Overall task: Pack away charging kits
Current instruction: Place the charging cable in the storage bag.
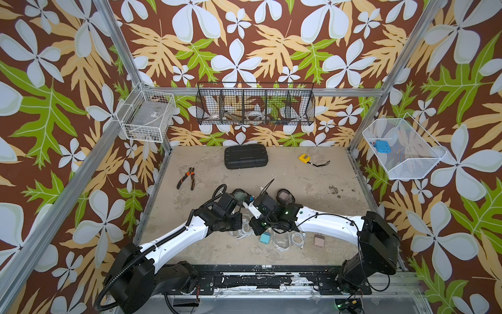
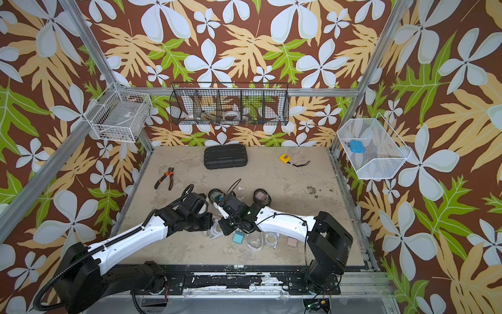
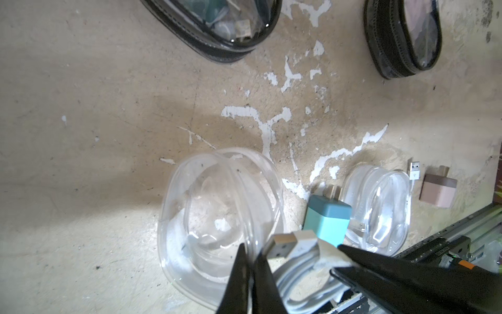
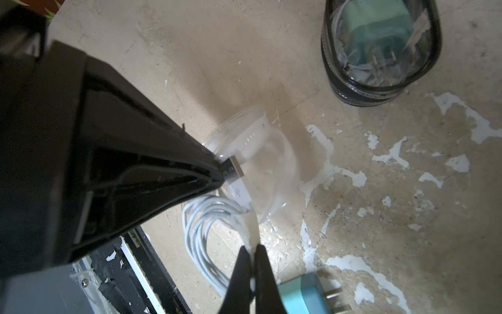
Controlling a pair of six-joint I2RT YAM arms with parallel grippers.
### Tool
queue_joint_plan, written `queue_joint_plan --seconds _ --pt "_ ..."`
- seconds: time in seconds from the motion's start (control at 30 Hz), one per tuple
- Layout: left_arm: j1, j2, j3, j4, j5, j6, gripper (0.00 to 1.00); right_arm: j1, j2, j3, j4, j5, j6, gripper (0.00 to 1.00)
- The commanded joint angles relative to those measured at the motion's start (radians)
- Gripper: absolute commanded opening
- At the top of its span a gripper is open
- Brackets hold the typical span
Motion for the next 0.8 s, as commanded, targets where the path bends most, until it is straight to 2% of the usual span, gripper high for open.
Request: queue_joint_plan --seconds 0.0,0.1,0.23,0.4,0.57,0.77 --pt "0.003 -0.001 0.006 0.018 0.032 -0.003 0.0 -0.006 0.011 0.004 0.003 -0.037 0.001 0.0" --pt "0.004 -0.005 0.003 0.016 0.041 -0.005 0.0 -0.006 0.076 0.028 0.003 -0.058 -0.004 0.0" --pt "0.011 -0.027 -0.004 0.018 0.047 -0.002 0.0 -0.02 0.104 -0.029 0.067 -0.076 -0.002 0.0" --pt "0.015 -0.039 -0.012 0.032 0.081 -0.001 0.0 -0.037 0.107 -0.057 0.063 -0.038 -0.013 0.0" --pt "0.015 -0.052 -0.044 0.115 0.146 -0.042 0.0 -0.037 0.121 -0.019 0.056 -0.057 -0.012 0.0" --pt "0.015 -0.055 -0.067 0.15 0.151 -0.056 0.0 -0.038 0.171 0.076 0.019 -0.059 -0.008 0.0"
